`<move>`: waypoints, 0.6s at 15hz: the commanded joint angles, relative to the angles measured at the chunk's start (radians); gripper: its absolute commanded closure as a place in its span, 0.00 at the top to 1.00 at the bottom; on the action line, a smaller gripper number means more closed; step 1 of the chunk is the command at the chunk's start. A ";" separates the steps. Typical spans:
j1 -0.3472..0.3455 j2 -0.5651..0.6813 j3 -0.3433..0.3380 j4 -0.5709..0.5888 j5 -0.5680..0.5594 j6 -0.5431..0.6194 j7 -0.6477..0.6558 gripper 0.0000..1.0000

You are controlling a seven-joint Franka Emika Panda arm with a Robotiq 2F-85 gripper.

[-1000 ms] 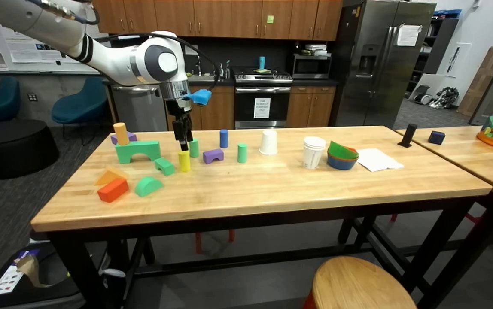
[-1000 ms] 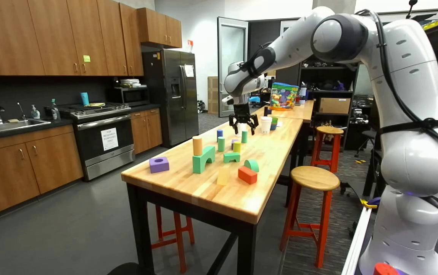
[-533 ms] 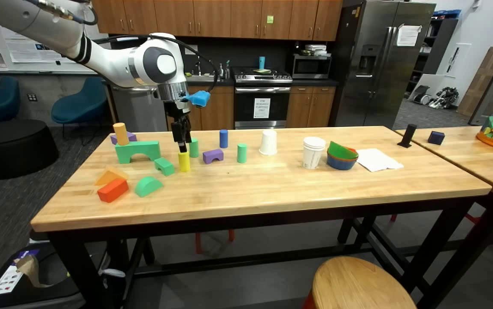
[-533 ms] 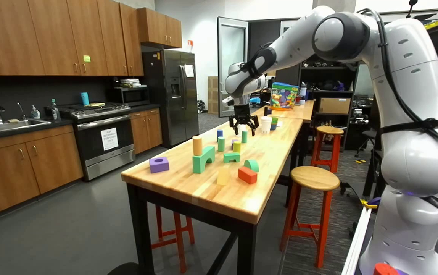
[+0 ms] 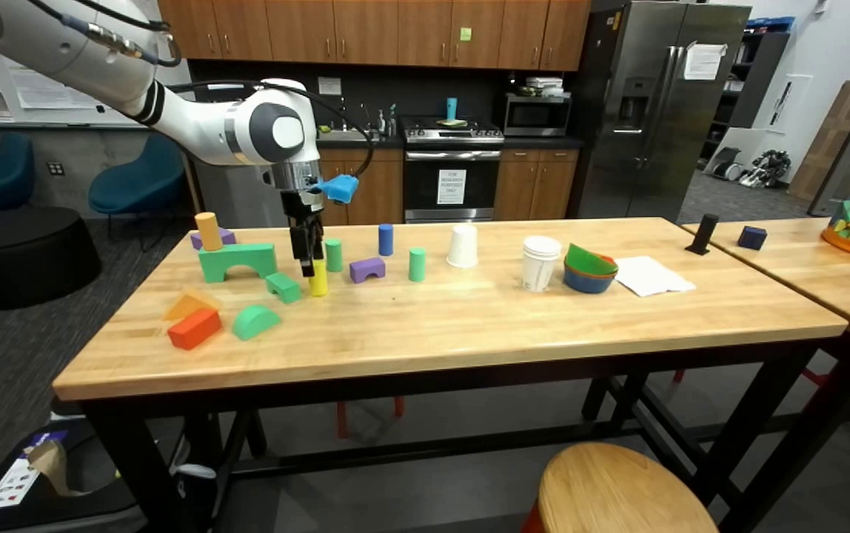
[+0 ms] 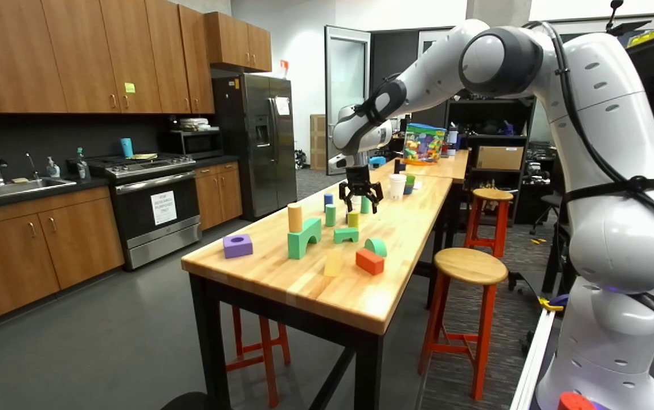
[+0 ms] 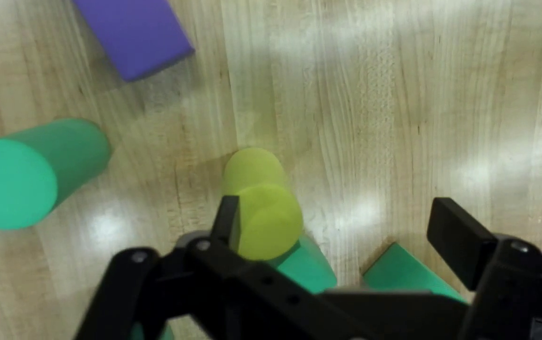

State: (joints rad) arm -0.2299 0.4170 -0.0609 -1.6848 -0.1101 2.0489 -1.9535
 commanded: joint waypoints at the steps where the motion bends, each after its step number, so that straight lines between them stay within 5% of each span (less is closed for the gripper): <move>1: 0.001 0.003 0.006 -0.012 0.016 0.019 -0.001 1.00; 9: -0.005 -0.019 0.010 -0.012 0.035 0.028 -0.014 1.00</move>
State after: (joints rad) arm -0.2288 0.4172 -0.0548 -1.6857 -0.0941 2.0674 -1.9547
